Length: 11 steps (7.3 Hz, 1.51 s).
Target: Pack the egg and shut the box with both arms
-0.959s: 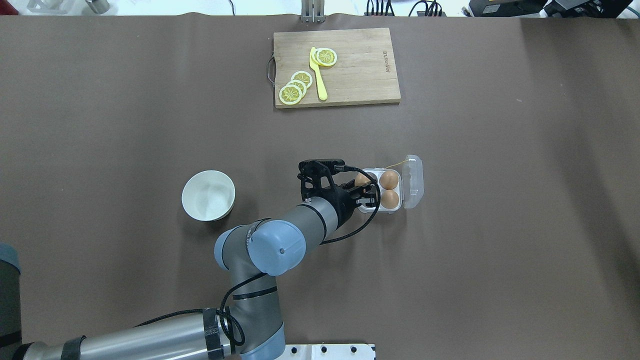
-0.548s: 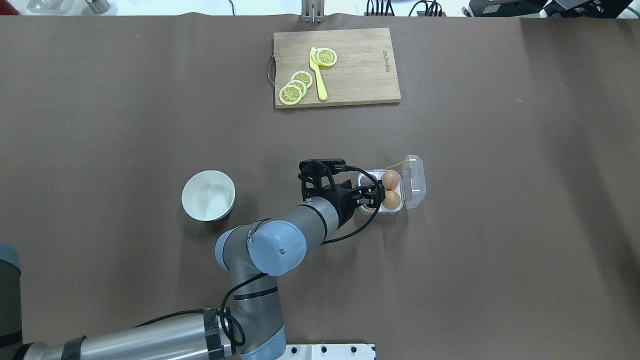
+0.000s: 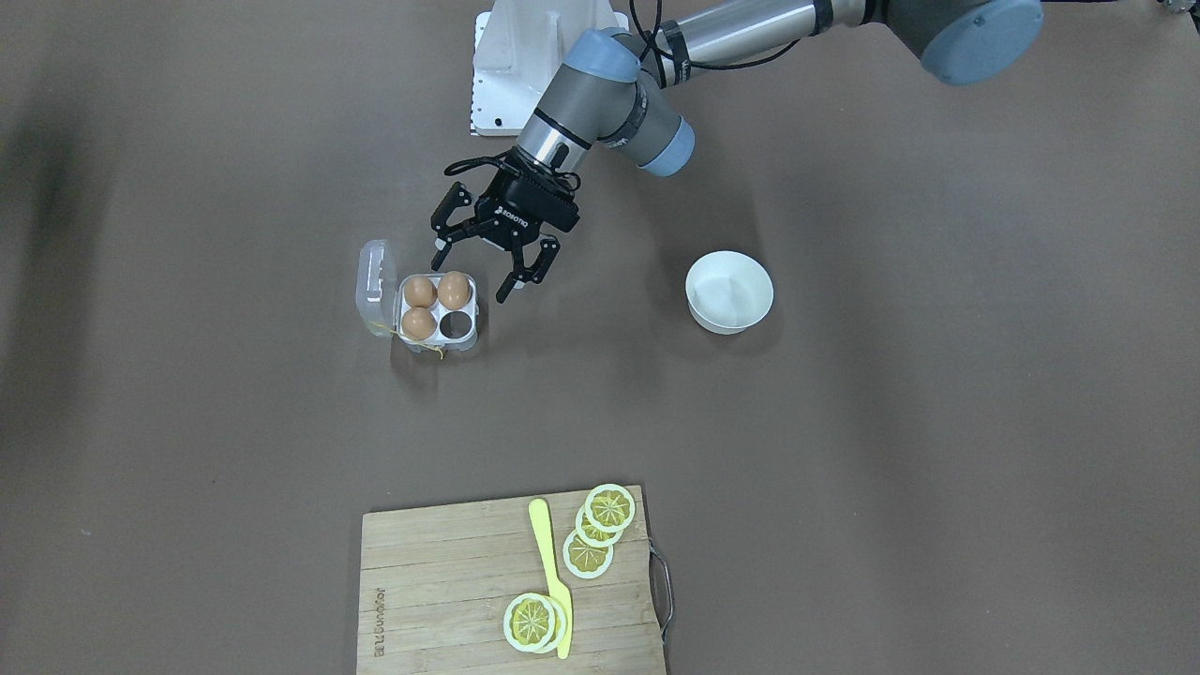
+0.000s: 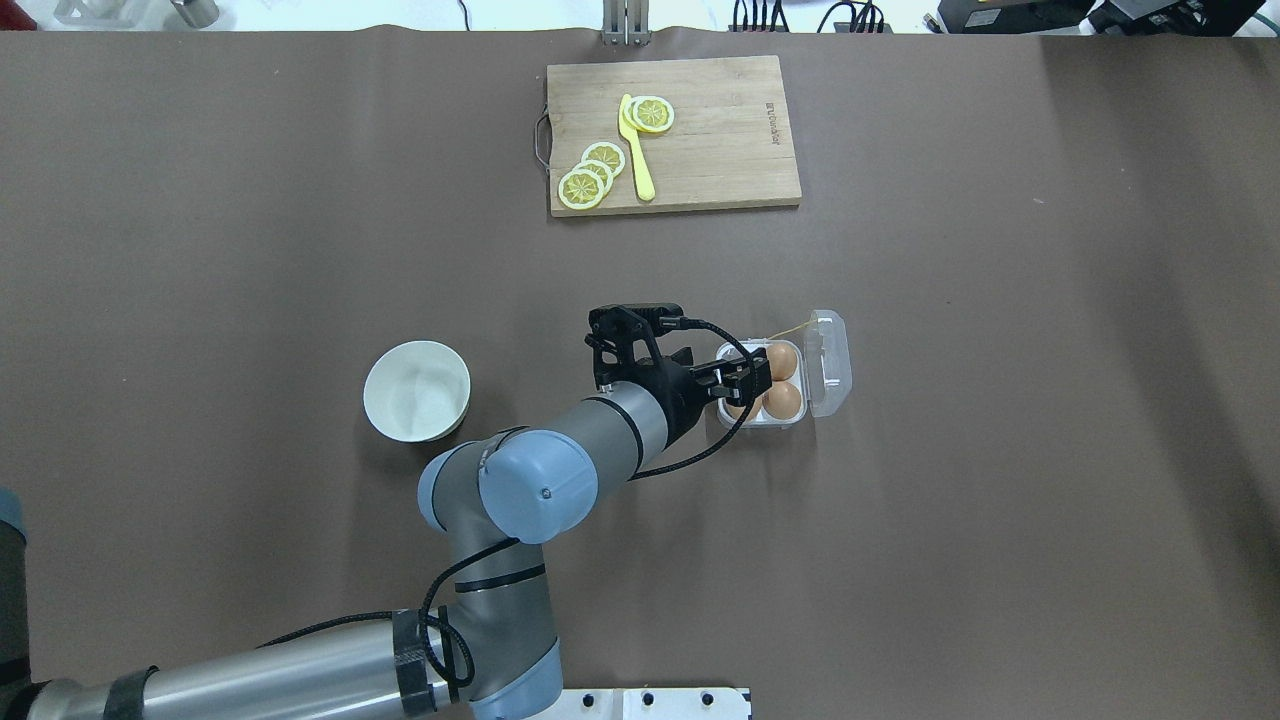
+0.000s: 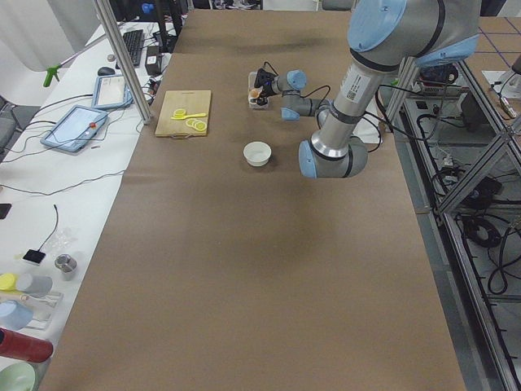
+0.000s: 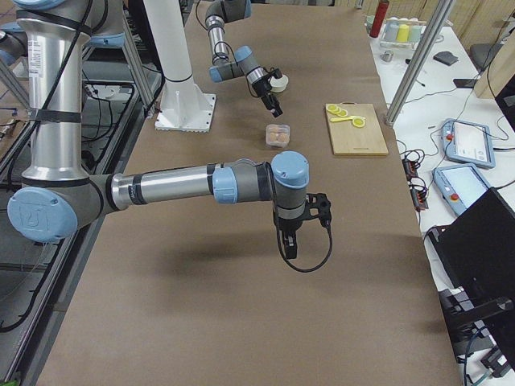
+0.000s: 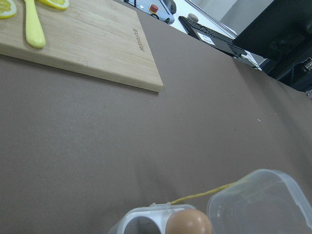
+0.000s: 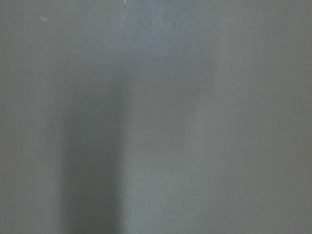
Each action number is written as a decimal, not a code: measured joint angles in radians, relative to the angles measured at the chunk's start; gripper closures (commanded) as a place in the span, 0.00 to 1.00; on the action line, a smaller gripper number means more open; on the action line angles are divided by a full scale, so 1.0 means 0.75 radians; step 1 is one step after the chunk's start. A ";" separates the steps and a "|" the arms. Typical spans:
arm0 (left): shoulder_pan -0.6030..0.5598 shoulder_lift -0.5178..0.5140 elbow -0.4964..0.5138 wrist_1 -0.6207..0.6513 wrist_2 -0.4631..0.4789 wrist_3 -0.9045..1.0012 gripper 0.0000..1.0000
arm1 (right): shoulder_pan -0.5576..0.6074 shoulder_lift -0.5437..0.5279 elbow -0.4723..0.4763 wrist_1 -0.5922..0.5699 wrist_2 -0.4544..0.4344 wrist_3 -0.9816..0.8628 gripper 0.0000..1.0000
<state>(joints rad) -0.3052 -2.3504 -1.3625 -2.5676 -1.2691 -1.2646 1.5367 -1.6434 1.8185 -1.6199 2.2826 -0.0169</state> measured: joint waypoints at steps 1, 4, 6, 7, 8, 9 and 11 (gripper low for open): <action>-0.047 0.047 -0.084 0.047 -0.098 0.012 0.06 | 0.000 0.000 -0.001 0.000 -0.002 0.000 0.00; -0.303 0.203 -0.377 0.380 -0.535 0.161 0.07 | 0.000 0.013 0.003 -0.036 -0.013 0.000 0.00; -0.553 0.274 -0.454 0.567 -0.882 0.417 0.07 | 0.000 0.026 0.033 -0.053 -0.011 -0.001 0.00; -0.700 0.286 -0.458 0.682 -1.073 0.572 0.07 | 0.000 0.041 0.051 -0.054 -0.007 -0.002 0.00; -0.828 0.289 -0.454 0.812 -1.218 0.734 0.07 | 0.000 0.057 0.065 -0.052 -0.005 -0.002 0.00; -0.940 0.289 -0.445 0.936 -1.318 0.878 0.07 | 0.000 0.074 0.078 -0.048 -0.005 -0.002 0.00; -1.178 0.306 -0.360 1.094 -1.503 1.148 0.04 | -0.003 0.101 0.100 -0.047 -0.013 -0.003 0.00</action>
<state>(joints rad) -1.1889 -2.1207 -1.6328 -1.7471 -2.3964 -0.4036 1.5346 -1.5674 1.8936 -1.6553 2.2727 -0.0194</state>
